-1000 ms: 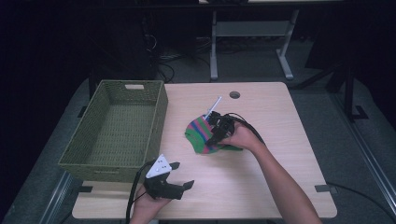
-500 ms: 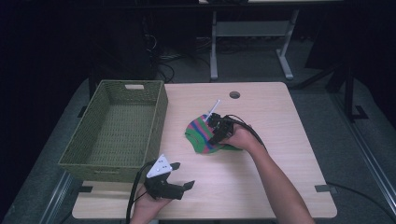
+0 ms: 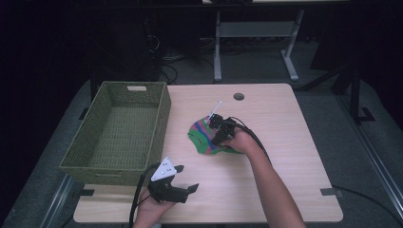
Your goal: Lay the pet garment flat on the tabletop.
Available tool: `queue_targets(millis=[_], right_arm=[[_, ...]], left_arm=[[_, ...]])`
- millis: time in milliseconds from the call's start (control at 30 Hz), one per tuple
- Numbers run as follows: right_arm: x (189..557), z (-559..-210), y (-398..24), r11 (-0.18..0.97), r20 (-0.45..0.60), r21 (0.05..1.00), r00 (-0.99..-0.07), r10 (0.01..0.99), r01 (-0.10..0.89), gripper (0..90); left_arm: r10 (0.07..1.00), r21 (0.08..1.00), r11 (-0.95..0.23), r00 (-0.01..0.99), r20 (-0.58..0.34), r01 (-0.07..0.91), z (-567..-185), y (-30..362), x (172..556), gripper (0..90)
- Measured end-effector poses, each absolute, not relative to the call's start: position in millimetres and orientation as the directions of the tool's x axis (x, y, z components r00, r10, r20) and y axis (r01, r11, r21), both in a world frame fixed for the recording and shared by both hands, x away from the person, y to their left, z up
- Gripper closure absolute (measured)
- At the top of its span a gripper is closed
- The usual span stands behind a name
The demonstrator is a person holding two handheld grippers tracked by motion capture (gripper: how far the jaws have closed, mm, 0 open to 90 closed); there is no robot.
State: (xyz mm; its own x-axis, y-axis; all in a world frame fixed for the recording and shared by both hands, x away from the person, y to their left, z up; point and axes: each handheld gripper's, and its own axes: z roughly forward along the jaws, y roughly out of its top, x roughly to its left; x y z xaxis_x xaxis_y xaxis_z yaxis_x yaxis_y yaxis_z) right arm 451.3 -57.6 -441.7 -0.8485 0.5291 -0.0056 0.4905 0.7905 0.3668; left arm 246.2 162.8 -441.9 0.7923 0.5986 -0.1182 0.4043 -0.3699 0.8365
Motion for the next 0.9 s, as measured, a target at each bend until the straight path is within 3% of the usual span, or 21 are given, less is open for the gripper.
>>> queue_targets(millis=[267, 900], right_arm=[[453, -443, -63, 0.755, -0.005, 0.405, -0.824, 0.566, 0.516, 74.1], [454, -432, -82, 0.673, 0.113, 0.487, -0.804, 0.583, 0.557, 75.5]], left_arm=[[0.596, 0.841, -0.369, 0.795, -0.112, 0.395, -441, 166, 245, 15.1], [0.595, 0.850, -0.347, 0.794, -0.127, 0.396, -440, 169, 243, 15.1]])
